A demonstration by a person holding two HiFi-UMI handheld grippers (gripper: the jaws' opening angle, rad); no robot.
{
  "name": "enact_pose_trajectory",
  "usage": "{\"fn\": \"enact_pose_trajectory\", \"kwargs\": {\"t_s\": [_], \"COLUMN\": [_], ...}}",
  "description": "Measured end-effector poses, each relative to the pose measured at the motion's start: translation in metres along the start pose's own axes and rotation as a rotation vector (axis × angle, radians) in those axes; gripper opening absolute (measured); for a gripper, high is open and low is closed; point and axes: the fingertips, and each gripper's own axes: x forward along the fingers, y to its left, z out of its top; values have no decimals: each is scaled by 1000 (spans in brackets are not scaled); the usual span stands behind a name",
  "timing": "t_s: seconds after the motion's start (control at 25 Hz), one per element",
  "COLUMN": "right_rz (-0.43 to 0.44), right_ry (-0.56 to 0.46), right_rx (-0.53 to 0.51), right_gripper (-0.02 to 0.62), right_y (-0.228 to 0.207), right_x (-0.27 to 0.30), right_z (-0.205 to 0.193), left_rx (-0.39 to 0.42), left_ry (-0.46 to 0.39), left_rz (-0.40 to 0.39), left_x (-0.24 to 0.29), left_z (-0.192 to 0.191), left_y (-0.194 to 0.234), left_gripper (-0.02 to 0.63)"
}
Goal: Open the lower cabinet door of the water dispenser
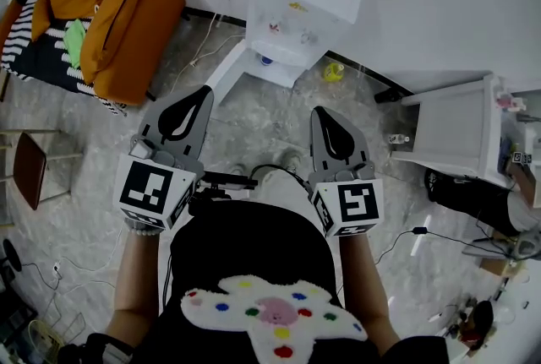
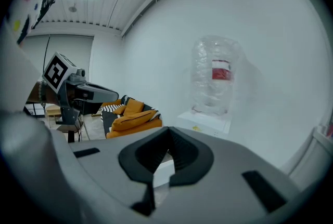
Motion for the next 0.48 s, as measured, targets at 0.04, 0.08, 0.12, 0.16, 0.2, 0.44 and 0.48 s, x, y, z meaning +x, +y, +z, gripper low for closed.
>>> {"fn": "enact_pose_trajectory", "kwargs": {"t_s": [0.04, 0.08, 0.12, 0.16, 0.2, 0.44, 0.48], "right_rz": [-2, -4, -5, -6, -7, -18, -20], "right_ry": [6, 12, 17, 21, 27, 52, 58], "right_rx": [-4, -1, 4, 7, 9, 7, 4], "right_gripper": [3, 3, 3, 3, 3, 3, 3], "right_y": [0, 1, 1, 2, 3, 1, 1], "right_x": [-1, -2, -2, -3, -3, -6, -7], "right_z": [0, -2, -3, -4, -6, -10, -10], "left_rx": [2, 3, 0, -6, -12, -14, -13], "left_ry": [1, 0, -4, -9, -10, 6, 11], "left_rz": [-2, -4, -7, -10, -13, -13, -14], "left_x": [-1, -2, -3, -3, -4, -7, -7], "left_z": [-1, -1, 0, 1, 0, -9, -10], "left_y": [-1, -1, -1, -1, -1, 0, 0], "left_gripper": [12, 12, 12, 12, 12, 12, 12]}}
